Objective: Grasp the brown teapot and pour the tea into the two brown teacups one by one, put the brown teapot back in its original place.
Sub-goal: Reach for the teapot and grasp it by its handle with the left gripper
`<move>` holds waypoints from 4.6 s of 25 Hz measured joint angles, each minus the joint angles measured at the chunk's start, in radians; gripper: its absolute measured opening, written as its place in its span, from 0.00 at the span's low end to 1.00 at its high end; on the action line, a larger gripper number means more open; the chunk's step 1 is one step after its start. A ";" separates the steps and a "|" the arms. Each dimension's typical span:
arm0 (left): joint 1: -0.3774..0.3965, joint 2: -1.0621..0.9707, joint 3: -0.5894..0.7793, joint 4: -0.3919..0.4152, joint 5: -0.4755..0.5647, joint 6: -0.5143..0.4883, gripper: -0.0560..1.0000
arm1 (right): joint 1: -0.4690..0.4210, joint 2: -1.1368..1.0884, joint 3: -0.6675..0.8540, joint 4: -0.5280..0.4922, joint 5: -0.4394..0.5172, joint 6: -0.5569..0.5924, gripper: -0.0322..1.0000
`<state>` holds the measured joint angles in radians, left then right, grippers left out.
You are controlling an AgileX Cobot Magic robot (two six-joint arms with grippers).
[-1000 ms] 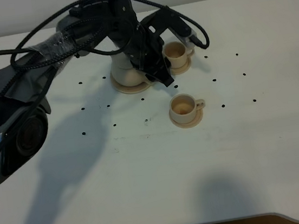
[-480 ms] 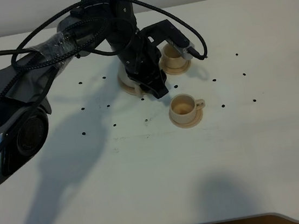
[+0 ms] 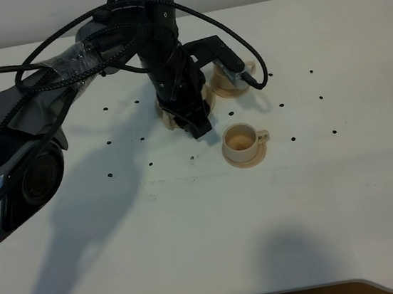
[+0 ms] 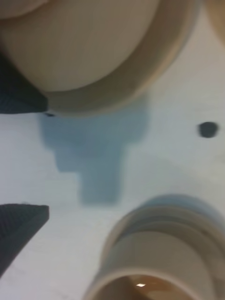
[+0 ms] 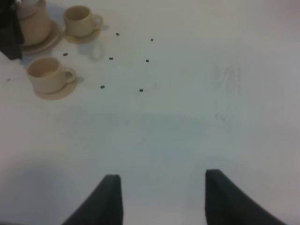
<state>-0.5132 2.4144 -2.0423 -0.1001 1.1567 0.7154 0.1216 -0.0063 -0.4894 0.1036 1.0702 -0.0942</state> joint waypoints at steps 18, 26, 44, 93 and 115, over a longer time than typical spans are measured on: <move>0.002 0.000 -0.039 -0.012 0.039 -0.046 0.49 | 0.000 0.000 0.000 0.000 0.000 0.000 0.42; 0.002 -0.004 -0.039 -0.070 0.039 -0.125 0.49 | 0.000 0.000 0.000 0.000 0.000 0.000 0.42; 0.005 -0.119 -0.024 0.111 0.040 -0.535 0.49 | 0.000 0.000 0.000 0.000 0.000 0.000 0.42; 0.042 -0.018 -0.016 0.100 -0.015 -0.500 0.48 | 0.000 0.000 0.000 0.000 0.000 0.000 0.42; 0.043 -0.018 -0.016 0.100 -0.032 -0.502 0.17 | 0.000 0.000 0.000 0.000 0.000 0.000 0.42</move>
<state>-0.4707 2.3964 -2.0583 0.0000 1.1250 0.2131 0.1216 -0.0063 -0.4894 0.1036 1.0702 -0.0939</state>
